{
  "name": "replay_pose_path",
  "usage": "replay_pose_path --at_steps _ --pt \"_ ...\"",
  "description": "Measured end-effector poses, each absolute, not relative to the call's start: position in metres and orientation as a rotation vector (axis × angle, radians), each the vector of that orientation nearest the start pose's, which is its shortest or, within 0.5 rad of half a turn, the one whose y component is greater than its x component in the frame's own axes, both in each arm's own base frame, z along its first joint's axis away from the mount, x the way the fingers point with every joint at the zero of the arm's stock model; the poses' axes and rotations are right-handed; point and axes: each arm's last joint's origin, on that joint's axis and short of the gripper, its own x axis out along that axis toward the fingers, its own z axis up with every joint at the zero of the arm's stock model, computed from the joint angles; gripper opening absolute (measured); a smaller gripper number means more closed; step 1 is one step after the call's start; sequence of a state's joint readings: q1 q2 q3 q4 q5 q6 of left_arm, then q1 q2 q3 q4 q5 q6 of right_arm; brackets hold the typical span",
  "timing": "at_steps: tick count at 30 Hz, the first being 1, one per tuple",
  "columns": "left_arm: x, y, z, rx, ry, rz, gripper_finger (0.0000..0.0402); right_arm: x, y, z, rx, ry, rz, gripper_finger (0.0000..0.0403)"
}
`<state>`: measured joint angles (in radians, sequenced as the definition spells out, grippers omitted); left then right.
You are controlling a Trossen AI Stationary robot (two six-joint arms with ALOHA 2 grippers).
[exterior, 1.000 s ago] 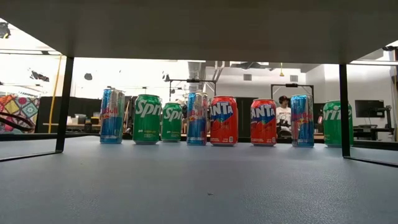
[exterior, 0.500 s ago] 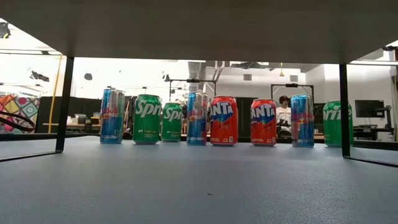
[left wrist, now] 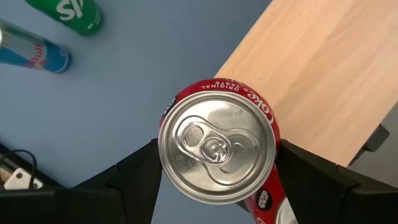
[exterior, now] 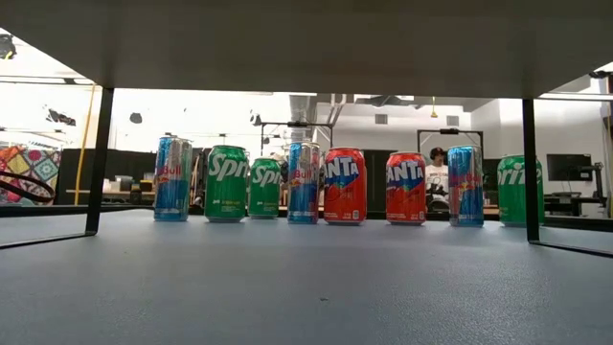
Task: Place canned beverage on shelf
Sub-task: Put the red soda can on the shelf aligned with the other red soda cans
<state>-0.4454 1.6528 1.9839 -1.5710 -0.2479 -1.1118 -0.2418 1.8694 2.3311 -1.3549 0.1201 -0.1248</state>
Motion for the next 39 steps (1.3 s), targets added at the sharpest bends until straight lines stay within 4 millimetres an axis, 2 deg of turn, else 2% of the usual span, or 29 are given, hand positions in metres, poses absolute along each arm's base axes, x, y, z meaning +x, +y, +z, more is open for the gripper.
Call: replay_pose_path --at_steps 6,12,30,39 --pt "0.260 -0.116 0.413 -0.547 1.074 0.486 0.0266 0.340 -0.085 0.443 -0.029 0.910 -0.277 0.0228" --pt "0.263 -0.119 0.402 -0.520 1.111 0.500 0.0266 0.341 -0.082 0.443 -0.031 0.909 -0.267 0.0228" --pt "0.263 -0.118 0.401 -0.529 1.105 0.512 0.0266 0.341 -0.082 0.443 0.003 0.903 -0.284 0.0228" --pt "0.270 -0.122 0.396 -0.520 1.125 0.512 0.0265 0.341 -0.082 0.444 0.002 0.900 -0.284 0.0228"
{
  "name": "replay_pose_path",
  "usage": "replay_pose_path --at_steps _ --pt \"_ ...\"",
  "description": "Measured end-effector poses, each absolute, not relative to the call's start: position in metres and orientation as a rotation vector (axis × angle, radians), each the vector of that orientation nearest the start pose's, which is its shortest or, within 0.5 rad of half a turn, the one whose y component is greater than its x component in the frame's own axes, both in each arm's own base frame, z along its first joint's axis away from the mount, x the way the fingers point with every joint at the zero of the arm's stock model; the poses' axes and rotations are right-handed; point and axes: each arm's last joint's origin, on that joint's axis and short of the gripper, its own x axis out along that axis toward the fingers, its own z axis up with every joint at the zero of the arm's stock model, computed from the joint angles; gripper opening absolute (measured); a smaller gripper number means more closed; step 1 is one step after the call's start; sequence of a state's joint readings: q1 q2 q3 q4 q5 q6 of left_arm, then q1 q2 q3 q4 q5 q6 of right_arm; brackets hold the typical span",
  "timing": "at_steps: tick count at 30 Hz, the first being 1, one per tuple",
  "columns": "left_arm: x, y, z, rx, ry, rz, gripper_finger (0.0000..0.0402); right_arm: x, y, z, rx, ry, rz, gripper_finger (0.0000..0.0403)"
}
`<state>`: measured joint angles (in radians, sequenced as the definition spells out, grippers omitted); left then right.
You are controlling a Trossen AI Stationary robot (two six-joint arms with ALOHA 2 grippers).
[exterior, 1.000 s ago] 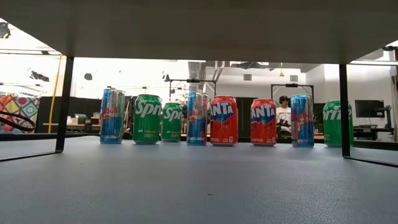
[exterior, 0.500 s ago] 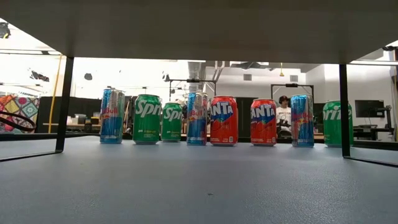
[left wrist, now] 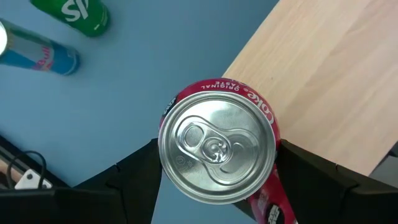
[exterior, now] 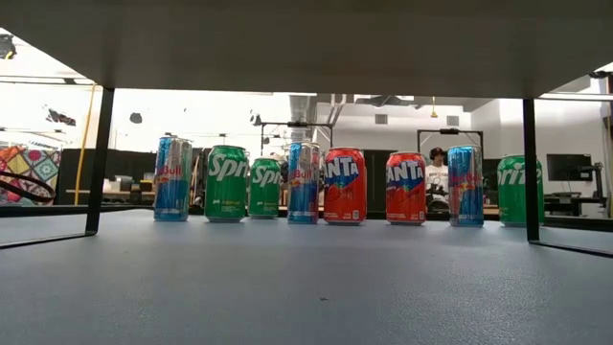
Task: Place canned beverage on shelf
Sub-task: Put the red soda can on the shelf aligned with the other red soda cans
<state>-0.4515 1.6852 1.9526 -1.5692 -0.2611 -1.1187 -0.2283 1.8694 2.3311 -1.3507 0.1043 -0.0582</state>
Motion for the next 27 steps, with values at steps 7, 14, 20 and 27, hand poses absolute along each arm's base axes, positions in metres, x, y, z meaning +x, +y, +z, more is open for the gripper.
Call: replay_pose_path --at_steps 7,14,20,27 --pt "0.2697 -0.1225 0.3959 -0.516 1.130 0.507 0.0266 0.3413 -0.0824 0.4437 0.001 0.900 -0.284 0.0228" --pt "0.2696 -0.1228 0.3956 -0.493 1.144 0.483 0.0291 0.3411 -0.0823 0.4435 0.002 0.903 -0.281 0.0228" --pt "0.2693 -0.1232 0.3953 -0.469 1.168 0.446 0.0305 0.3413 -0.0815 0.4434 0.014 0.901 -0.254 0.0228" --pt "0.2707 -0.1206 0.3952 -0.474 1.164 0.457 0.0309 0.3413 -0.0816 0.4434 0.012 0.902 -0.253 0.0228"
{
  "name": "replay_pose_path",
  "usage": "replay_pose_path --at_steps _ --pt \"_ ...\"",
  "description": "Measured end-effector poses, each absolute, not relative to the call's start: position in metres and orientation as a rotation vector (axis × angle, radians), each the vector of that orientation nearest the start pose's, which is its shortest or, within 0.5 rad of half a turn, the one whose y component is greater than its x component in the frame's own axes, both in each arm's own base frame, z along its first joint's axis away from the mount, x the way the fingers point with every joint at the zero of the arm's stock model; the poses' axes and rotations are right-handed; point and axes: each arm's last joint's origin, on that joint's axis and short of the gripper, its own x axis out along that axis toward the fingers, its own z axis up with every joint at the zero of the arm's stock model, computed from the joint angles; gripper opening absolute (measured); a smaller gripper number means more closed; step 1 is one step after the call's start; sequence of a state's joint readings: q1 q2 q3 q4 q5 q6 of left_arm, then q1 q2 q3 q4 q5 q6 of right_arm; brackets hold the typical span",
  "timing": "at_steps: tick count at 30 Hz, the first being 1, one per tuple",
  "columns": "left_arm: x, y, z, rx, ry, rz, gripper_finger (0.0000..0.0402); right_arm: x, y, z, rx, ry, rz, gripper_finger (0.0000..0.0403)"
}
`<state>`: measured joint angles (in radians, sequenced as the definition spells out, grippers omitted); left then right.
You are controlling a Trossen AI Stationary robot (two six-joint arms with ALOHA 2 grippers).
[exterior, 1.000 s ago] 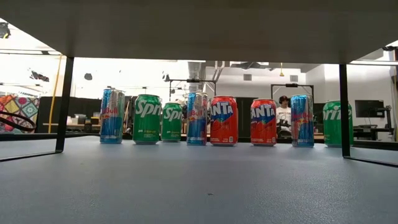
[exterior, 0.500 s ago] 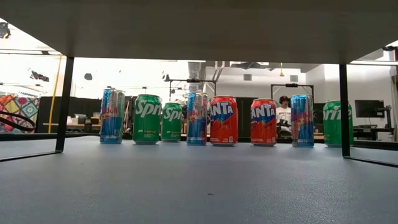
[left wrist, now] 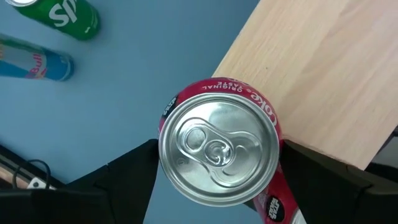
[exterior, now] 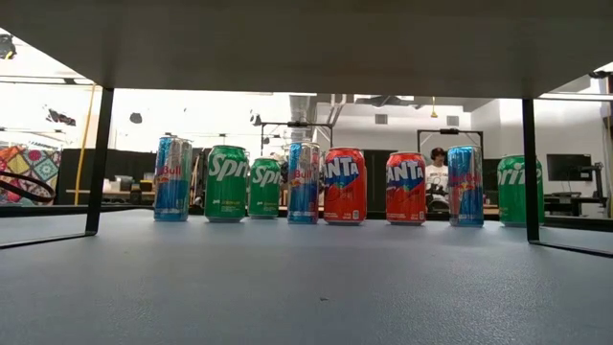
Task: Place canned beverage on shelf
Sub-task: Put the red soda can on the shelf aligned with the other red soda cans
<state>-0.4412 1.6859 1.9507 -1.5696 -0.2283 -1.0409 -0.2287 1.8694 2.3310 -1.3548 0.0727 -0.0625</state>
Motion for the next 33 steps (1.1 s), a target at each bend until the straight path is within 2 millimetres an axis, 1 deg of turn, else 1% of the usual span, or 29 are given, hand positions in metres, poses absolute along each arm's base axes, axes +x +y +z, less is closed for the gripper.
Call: replay_pose_path --at_steps 12,25,33 --pt "0.2715 -0.1192 0.3949 -0.450 1.165 0.451 0.0310 0.3411 -0.0822 0.4434 0.013 0.902 -0.253 0.0228" --pt "0.2766 -0.1220 0.3961 -0.391 1.144 0.351 0.0310 0.3411 -0.0822 0.4434 0.016 0.901 -0.254 0.0228" --pt "0.2773 -0.1219 0.3963 -0.364 1.132 0.347 0.0310 0.3412 -0.0822 0.4434 0.015 0.901 -0.254 0.0228"
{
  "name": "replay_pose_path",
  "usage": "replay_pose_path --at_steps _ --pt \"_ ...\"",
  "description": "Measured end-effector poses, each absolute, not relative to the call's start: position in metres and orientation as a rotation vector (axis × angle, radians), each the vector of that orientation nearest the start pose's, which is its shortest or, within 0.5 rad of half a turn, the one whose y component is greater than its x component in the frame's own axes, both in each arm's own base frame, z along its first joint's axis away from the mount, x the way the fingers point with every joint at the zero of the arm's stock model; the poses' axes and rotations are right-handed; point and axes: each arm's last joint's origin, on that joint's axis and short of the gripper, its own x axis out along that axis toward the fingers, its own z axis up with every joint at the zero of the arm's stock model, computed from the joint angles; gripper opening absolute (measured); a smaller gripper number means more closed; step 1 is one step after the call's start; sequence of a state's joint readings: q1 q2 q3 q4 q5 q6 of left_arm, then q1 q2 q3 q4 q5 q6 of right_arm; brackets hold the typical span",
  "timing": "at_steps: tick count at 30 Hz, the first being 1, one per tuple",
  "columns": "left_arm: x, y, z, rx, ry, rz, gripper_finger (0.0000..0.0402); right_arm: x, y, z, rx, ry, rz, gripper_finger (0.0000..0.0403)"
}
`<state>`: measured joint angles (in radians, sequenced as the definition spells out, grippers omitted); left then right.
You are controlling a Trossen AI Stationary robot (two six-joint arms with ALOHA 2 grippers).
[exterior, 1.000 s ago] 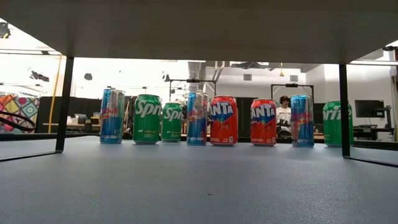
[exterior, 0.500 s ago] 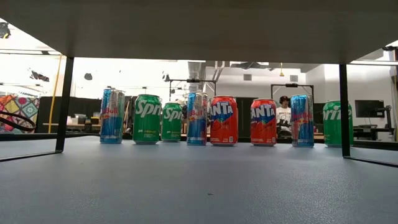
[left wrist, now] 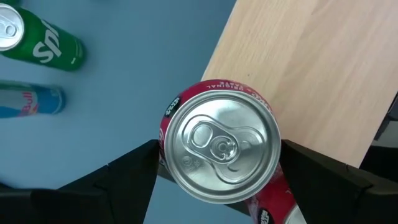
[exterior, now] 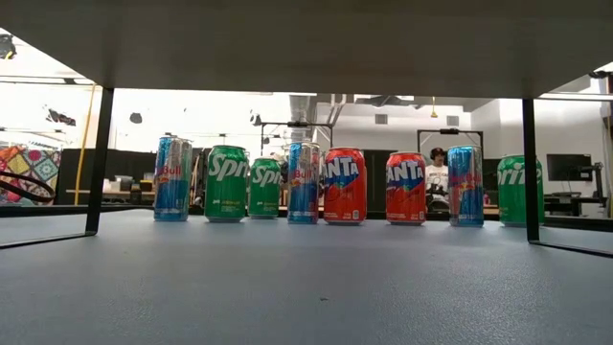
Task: Place canned beverage on shelf
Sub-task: Put the red soda can on the shelf aligned with the other red soda cans
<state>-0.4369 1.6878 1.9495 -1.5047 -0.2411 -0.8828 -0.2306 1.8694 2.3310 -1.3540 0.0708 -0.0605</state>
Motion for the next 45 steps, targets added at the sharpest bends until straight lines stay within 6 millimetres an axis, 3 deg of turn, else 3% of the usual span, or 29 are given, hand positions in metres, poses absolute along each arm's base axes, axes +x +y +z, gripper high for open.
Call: replay_pose_path --at_steps 18,30,33,37,43,45 --pt "0.271 -0.117 0.403 -0.378 1.114 0.335 0.0310 0.341 -0.082 0.443 0.002 0.903 -0.247 0.0228" --pt "0.263 -0.110 0.438 -0.374 0.984 0.283 0.0310 0.344 -0.079 0.445 -0.008 0.880 -0.238 0.0228" --pt "0.258 -0.108 0.452 -0.380 0.951 0.255 0.0310 0.351 -0.069 0.450 0.005 0.800 -0.214 0.0228" --pt "0.247 -0.102 0.467 -0.370 0.916 0.264 0.0310 0.365 -0.038 0.458 -0.017 0.676 -0.085 0.0228" --pt "0.219 -0.090 0.495 -0.369 0.780 0.248 0.0310 0.405 0.006 0.435 -0.106 0.630 0.051 0.0228" --pt "0.208 -0.084 0.504 -0.387 0.739 0.244 0.0310 0.413 0.012 0.426 -0.117 0.650 0.068 0.0228"
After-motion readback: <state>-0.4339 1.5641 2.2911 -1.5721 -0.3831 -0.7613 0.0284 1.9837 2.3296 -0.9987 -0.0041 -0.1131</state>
